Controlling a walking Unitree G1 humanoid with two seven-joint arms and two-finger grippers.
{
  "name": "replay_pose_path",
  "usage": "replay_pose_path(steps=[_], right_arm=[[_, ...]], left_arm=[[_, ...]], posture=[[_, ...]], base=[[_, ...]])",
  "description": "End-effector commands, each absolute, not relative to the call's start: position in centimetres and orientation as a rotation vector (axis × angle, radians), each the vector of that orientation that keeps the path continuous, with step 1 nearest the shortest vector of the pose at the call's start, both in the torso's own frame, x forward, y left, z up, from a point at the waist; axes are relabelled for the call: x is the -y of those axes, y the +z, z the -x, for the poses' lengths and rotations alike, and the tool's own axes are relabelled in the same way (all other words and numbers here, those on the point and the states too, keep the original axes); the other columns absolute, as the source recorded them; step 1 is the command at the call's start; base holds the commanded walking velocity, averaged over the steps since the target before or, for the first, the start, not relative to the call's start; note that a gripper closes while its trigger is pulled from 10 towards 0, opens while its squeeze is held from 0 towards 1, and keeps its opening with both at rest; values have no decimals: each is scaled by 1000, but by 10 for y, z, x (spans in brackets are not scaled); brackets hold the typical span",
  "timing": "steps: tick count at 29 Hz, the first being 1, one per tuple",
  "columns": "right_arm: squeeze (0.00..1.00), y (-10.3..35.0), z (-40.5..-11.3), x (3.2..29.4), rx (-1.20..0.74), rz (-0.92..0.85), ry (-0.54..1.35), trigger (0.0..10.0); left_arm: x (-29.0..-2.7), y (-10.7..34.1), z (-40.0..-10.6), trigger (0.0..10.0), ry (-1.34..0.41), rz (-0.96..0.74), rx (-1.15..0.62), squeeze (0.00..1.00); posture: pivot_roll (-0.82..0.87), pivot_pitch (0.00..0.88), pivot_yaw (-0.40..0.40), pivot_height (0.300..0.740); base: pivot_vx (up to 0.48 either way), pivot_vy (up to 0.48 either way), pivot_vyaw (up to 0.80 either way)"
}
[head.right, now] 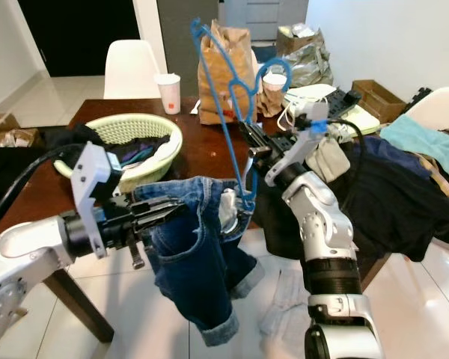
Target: Hang hanger
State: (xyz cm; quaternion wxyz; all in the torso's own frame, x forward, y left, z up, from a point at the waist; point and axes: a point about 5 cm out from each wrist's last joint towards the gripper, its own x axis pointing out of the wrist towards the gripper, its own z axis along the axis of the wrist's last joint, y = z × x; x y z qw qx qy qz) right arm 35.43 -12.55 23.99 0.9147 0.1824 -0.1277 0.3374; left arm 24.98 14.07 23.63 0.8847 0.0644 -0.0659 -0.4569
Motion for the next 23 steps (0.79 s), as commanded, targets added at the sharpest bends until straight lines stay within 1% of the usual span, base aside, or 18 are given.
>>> replay_pose_path(steps=[1,10,13,16,23], right_arm=[[0,242,-354,126,269,-358,697,10000],[0,231,-354,127,231,-318,696,10000],[0,216,-353,126,179,-265,690,10000],[0,211,-353,126,158,-245,683,10000],[0,206,-358,130,122,-216,654,10000]], left_arm=[[-136,238,-250,10000,-960,-132,158,0],[-127,223,-250,10000,-971,-121,122,0],[-122,207,-249,10000,-975,-122,76,0],[-120,200,-248,10000,-976,-123,56,0],[-125,183,-245,10000,-958,-161,8,0]], posture=[[24,0,-11,740],[16,0,-12,740],[15,0,-16,740],[16,0,-15,740],[23,0,-23,740]], base=[[-277,0,0],[-280,0,0],[-280,0,0],[-282,0,0],[-286,0,-800]])
